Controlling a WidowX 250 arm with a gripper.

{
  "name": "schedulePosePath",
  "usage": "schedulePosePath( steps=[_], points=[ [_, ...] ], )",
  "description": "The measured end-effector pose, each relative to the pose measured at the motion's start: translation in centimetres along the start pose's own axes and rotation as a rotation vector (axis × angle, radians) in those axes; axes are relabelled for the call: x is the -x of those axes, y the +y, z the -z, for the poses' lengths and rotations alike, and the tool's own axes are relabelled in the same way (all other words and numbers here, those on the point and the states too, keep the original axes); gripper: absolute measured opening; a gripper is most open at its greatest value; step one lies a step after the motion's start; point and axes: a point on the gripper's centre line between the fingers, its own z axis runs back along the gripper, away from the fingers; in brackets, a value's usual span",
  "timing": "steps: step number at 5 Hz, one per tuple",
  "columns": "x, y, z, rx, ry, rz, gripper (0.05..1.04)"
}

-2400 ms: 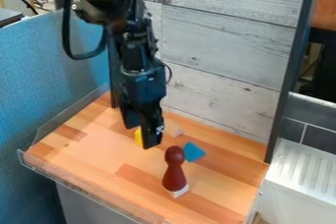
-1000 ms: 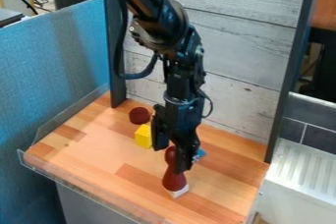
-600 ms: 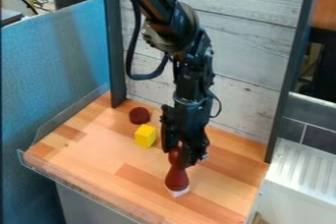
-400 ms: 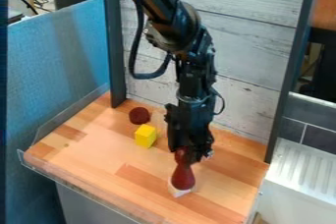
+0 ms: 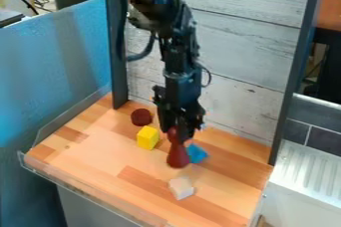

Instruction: Puting the brown polygone ontop of the yellow block

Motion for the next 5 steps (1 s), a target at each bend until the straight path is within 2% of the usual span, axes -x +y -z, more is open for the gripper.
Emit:
schedulePosePath(
  steps=[1,2,3,4,5],
  points=[
    [-0.1,1.4,-1.4,0.044,-0.014,-0.057,0.537],
    [-0.2,2.1,-2.3,0.063,-0.025,-0.074,0.537],
    [-1.1,3.4,-3.9,0.048,-0.062,-0.098,0.537],
    [-1.5,4.9,-3.9,0.036,-0.073,-0.131,0.537],
    [-2.1,6.1,-3.1,0.023,-0.07,-0.155,0.537]
  ],
)
